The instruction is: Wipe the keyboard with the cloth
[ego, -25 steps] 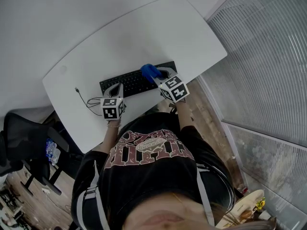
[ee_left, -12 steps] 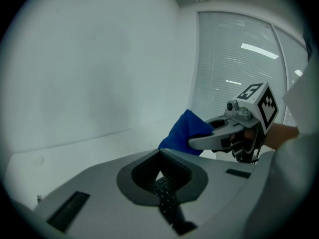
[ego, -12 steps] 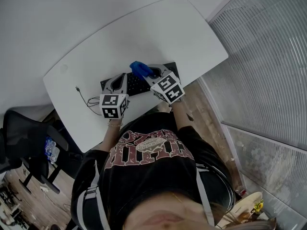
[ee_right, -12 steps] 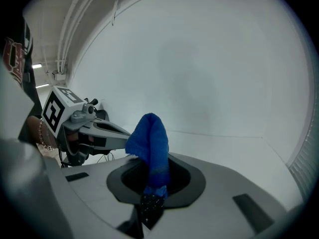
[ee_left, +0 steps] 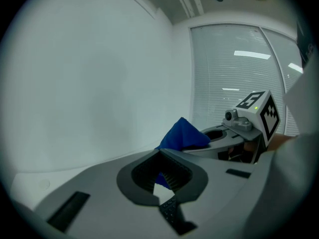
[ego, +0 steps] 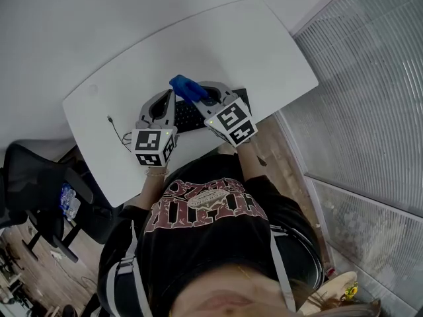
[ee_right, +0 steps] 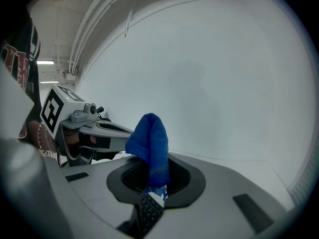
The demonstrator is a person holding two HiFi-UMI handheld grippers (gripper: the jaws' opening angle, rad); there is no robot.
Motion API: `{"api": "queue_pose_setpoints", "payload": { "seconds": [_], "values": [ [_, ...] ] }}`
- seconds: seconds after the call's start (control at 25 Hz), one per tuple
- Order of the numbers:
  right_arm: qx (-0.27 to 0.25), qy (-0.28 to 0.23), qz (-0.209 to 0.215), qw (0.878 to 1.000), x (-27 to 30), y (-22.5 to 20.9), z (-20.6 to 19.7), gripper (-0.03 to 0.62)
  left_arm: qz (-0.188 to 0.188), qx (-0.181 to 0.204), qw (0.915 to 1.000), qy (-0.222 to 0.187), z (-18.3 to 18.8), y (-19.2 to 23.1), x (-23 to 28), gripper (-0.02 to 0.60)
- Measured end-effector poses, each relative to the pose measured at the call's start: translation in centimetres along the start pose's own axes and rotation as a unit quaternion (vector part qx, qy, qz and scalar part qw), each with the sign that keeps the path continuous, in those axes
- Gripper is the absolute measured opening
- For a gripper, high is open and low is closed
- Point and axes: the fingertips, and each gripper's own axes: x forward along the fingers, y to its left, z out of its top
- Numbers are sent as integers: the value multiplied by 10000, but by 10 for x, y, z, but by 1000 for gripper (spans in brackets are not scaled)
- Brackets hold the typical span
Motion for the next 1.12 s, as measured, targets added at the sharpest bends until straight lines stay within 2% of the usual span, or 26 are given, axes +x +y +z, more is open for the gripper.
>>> {"api": "queue_pose_setpoints", "payload": {
  "seconds": [0.44, 1.12],
  "values": [
    [-244, -378, 175, 9988, 5, 11, 40, 55, 238, 94, 9990, -374, 32, 10, -14, 35],
    [-363, -500, 372, 9974, 12, 16, 52, 55, 461, 130, 9976, -498, 40, 20, -19, 35]
  ]
}}
